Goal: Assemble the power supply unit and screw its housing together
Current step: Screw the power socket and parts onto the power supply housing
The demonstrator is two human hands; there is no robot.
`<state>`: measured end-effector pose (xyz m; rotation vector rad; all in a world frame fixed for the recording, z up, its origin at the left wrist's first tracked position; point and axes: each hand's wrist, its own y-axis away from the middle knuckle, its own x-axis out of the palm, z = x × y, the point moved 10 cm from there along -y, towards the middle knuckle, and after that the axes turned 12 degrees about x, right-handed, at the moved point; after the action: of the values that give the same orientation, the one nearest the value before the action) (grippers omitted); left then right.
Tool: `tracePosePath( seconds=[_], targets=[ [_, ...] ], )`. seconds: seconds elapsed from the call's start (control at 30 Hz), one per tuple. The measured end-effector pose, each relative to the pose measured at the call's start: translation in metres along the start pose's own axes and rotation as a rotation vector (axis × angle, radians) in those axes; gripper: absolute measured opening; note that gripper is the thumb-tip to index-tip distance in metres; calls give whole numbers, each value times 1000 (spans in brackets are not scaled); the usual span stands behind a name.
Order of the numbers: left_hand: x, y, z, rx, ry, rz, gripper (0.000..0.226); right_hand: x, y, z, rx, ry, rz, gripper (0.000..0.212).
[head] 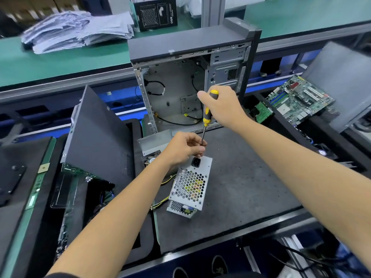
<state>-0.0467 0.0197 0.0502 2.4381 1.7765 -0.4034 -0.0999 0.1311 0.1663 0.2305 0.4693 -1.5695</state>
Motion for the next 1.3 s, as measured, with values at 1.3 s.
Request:
tracePosePath(
  seconds=[1.3],
  targets=[
    [1,28,-7,106,-211,156,27,61,37,1,106,249,661,27]
  ],
)
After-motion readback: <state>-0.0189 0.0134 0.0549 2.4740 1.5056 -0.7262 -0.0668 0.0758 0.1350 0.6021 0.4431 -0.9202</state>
